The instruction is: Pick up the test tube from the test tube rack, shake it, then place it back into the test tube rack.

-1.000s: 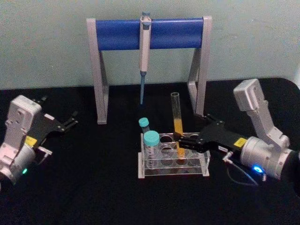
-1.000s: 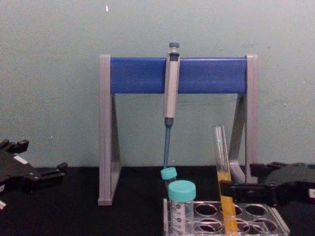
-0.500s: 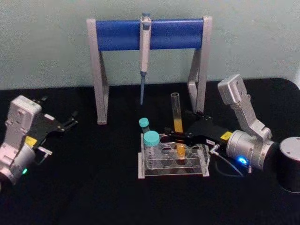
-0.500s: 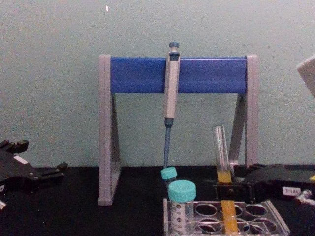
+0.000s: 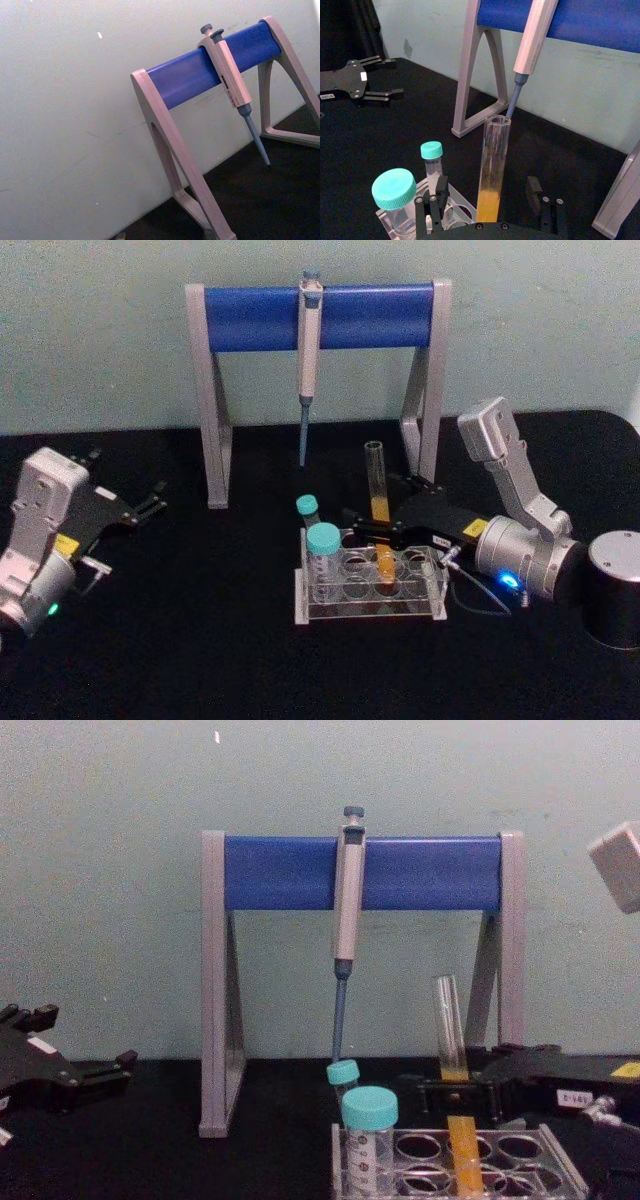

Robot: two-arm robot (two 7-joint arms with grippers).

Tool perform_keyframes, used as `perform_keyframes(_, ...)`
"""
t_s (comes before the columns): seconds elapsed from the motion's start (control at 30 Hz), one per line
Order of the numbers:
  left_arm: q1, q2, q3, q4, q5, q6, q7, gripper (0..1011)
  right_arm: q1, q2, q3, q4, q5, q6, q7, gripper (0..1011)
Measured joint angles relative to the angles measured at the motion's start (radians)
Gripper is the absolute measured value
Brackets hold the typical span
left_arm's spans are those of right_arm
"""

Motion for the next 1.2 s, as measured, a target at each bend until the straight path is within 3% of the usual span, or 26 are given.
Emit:
perform_keyframes(0.43,0.000,0.000,0.000,0.000,0.000,0.000,0.000,1001,-0.001,0.001,0.001,-0.001,0.001,0.000,-0.001,978)
perform_keyframes(0.7,0.000,0.000,0.000,0.000,0.000,0.000,0.000,1001,-0.001,0.001,0.001,-0.001,0.002,0.000,-0.001,773)
perform_keyframes(1.2,0.000,0.000,0.000,0.000,0.000,0.000,0.000,1001,-0.001,0.002,0.001,-0.001,0.003,0.001,-0.002,294)
